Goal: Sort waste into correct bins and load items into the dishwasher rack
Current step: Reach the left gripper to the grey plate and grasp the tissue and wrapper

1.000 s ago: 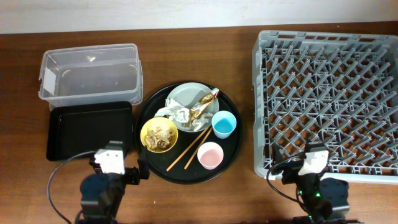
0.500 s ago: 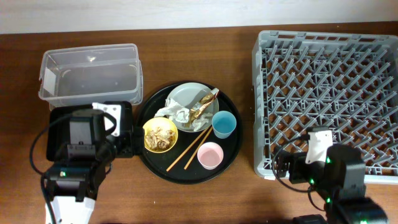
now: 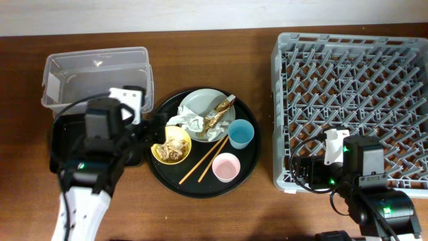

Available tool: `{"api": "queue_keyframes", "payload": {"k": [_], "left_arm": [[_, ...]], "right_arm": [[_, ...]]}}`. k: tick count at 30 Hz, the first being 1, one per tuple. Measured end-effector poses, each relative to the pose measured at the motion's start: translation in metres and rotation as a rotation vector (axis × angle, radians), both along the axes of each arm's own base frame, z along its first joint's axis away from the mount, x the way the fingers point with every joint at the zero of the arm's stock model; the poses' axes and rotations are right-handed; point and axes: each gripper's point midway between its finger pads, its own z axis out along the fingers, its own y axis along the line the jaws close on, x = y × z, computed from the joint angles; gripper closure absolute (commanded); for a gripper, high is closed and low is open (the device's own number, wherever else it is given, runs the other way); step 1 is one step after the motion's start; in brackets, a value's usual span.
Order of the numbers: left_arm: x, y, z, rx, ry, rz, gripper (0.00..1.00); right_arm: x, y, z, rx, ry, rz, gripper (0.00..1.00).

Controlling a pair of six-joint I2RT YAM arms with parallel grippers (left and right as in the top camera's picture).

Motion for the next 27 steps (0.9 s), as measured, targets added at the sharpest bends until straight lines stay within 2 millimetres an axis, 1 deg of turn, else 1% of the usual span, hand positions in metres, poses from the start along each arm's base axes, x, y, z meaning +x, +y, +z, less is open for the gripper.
{"api": "queue_keyframes", "payload": {"k": [2,3,4,5,7,8,9,12,13,14,16,18,22,24,25,27], "left_arm": [[0.018,-0.016,-0.01,0.013,-0.007,-0.05,0.02],[0.024,-0.025,-0.02,0.021,0.007,-0.076,0.03],[0.029,-0.034,-0.034,0.03,0.034,-0.103,0.07],[0.036,-0.044,-0.048,0.04,0.053,-0.135,0.07],[0.042,-0.055,-0.066,0.058,0.077,-0.169,0.09],[0.046,-0.063,-0.08,0.069,0.096,-0.193,0.11],[0.048,-0.071,-0.097,0.081,0.124,-0.217,0.18],[0.048,-0.086,-0.138,0.11,0.206,-0.265,0.21],[0.045,-0.089,-0.151,0.118,0.236,-0.275,0.26],[0.044,-0.091,-0.158,0.122,0.253,-0.282,0.31],[0.041,-0.094,-0.167,0.132,0.274,-0.295,0.36],[0.04,-0.094,-0.172,0.135,0.285,-0.298,0.48],[0.036,-0.093,-0.174,0.14,0.303,-0.299,0.48],[0.035,-0.092,-0.175,0.143,0.313,-0.3,0.53],[0.034,-0.091,-0.175,0.148,0.318,-0.299,0.58],[0.032,-0.089,-0.177,0.155,0.327,-0.292,0.74]], "right_arm": [[0.0,0.0,0.0,0.0,0.001,0.0,0.02],[0.0,0.0,0.0,0.0,0.001,0.0,0.02],[0.0,0.0,0.0,0.0,0.001,0.0,0.01],[0.0,0.0,0.0,0.0,0.001,-0.001,0.02],[0.0,0.0,0.0,0.0,0.001,0.0,0.02],[0.0,0.0,0.0,0.0,0.0,0.0,0.02],[0.0,0.0,0.0,0.0,0.0,0.0,0.02],[0.0,0.0,0.001,0.0,0.0,-0.001,0.02],[0.0,0.0,0.001,0.0,0.0,0.0,0.02],[0.0,0.0,0.001,0.0,-0.001,0.0,0.02],[0.0,0.0,0.001,0.001,-0.001,-0.001,0.02],[0.0,0.0,0.001,0.0,-0.001,0.0,0.02],[0.0,0.0,0.001,0.0,-0.001,0.0,0.02],[0.0,0.0,0.001,0.0,-0.001,0.0,0.02],[0.0,0.0,0.001,0.0,-0.001,0.0,0.02],[0.0,0.0,0.001,0.0,-0.001,0.0,0.02]]}}
